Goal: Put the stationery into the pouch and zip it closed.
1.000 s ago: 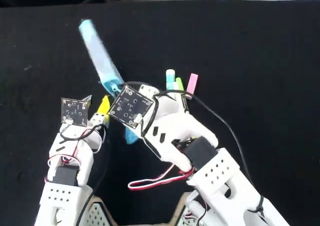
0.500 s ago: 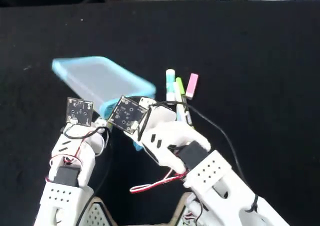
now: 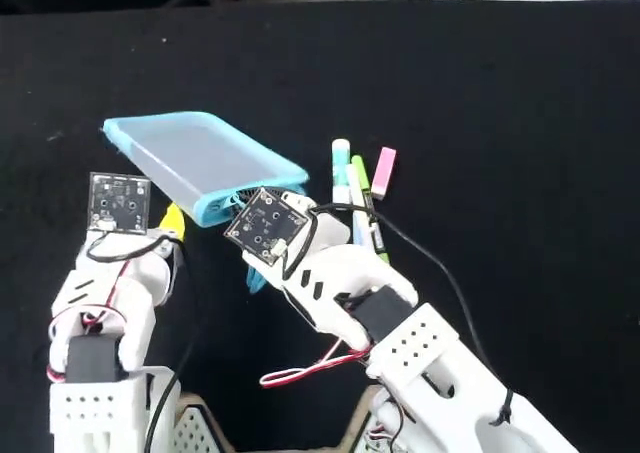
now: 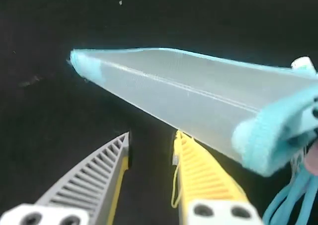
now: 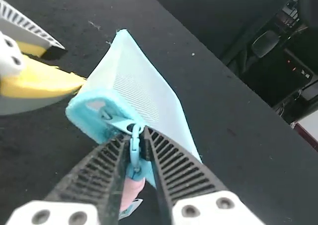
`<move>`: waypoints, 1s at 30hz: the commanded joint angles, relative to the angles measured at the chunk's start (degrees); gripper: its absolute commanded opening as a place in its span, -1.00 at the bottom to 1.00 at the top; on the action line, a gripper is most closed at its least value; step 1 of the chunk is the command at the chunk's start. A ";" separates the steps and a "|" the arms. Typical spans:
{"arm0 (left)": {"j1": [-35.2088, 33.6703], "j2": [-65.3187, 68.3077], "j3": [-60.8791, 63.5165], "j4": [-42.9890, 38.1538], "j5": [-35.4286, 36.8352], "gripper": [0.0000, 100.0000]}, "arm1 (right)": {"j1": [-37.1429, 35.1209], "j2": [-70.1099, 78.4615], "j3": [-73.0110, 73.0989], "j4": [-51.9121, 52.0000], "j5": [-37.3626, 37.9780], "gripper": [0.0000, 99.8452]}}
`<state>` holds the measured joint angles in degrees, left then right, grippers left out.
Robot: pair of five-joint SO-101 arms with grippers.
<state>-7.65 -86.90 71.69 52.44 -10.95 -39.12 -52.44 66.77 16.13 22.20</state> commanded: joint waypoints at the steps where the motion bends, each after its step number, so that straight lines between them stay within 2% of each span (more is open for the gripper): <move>1: -0.40 -0.09 -7.52 4.13 -4.92 -0.69 | -0.53 -1.45 -0.66 -1.58 -0.62 -0.98; 6: 0.22 0.44 -15.96 10.99 -2.55 -0.69 | -0.44 -1.45 -0.57 -1.58 -0.62 -0.98; 12: 9.98 0.53 -21.67 19.60 -1.58 -0.69 | -0.44 -1.45 -0.48 -1.67 -0.62 -0.98; 17: 13.49 0.09 -16.04 15.03 -1.49 -0.69 | -0.44 -1.45 -0.48 -1.67 -0.62 -0.98; 21: 13.85 0.26 -14.11 13.19 2.20 -0.52 | -0.44 -1.45 -0.40 -1.67 -0.62 -0.98; 27: 13.32 0.53 -14.02 12.75 3.60 -0.57 | -0.44 -1.45 -0.40 -1.67 -0.62 -0.98; 30: 10.51 0.53 -13.76 11.52 3.60 -0.57 | -0.44 -1.71 -0.31 -1.41 -0.62 -0.98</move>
<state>5.10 -86.81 58.42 66.42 -7.87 -39.12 -52.44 66.77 16.13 22.20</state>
